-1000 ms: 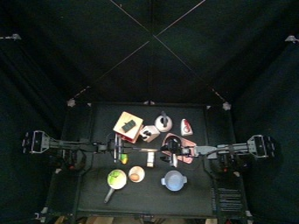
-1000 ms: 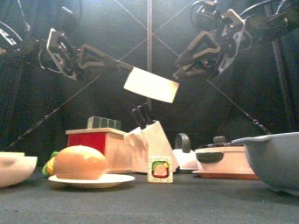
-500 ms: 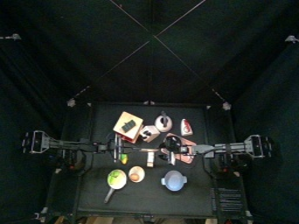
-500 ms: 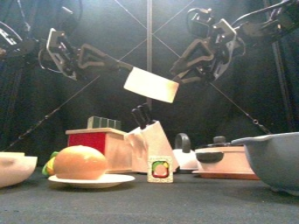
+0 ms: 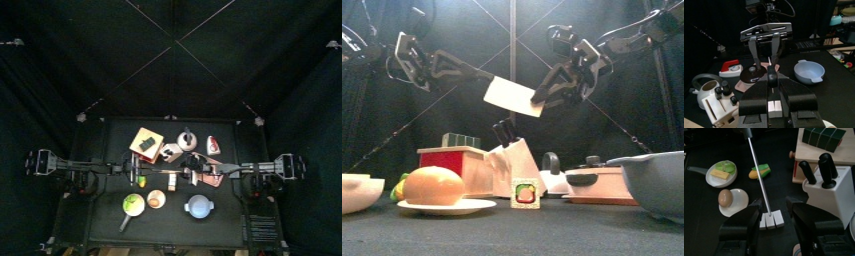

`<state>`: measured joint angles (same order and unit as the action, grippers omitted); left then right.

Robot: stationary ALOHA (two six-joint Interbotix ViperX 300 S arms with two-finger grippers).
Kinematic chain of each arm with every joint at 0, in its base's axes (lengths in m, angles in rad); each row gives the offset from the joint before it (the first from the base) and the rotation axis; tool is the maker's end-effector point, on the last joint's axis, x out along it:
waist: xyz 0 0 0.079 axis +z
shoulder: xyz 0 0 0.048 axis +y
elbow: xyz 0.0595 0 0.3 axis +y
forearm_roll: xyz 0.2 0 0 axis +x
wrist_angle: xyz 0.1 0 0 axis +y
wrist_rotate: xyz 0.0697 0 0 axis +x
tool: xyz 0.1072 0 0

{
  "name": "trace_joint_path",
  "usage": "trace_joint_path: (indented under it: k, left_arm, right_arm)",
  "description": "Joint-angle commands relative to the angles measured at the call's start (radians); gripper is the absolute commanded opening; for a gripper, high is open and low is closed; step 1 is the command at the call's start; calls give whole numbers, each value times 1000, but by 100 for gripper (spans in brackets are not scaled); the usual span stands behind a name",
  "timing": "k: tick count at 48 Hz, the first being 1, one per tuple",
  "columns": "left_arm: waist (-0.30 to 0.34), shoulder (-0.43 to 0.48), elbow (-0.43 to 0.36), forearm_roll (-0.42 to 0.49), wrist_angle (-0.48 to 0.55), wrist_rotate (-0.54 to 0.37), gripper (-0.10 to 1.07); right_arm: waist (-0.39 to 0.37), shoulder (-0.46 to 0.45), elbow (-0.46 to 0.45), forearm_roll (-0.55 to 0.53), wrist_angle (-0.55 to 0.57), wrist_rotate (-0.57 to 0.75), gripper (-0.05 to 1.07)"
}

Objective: Grab cleaver with both hands

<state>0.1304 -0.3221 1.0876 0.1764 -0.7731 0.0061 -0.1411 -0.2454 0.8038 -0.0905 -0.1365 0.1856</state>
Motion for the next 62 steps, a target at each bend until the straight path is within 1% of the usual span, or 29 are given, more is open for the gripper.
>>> trace_joint_path:
  k: [1,13,18,22,30,48,62]
  left_arm:
    - [0,12,-18,-2,-11,0,42]
    - [6,52,-32,-2,-11,0,42]
    - [15,66,-31,-2,-12,0,42]
    - [29,77,-25,-2,-11,0,42]
    - [52,106,-15,-20,-11,0,42]
    - [52,175,-20,-26,3,-2,42]
    - [51,183,-11,-26,6,0,42]
  right_arm:
    - [2,-12,-20,-12,-5,0,68]
    - [11,-11,-9,-35,-2,2,47]
    - [12,-23,-2,-35,9,2,43]
    - [11,-40,0,-37,31,2,43]
    - [11,-52,3,-35,32,2,43]
    - [11,-11,3,-35,32,2,43]
    - [14,20,3,-18,38,3,43]
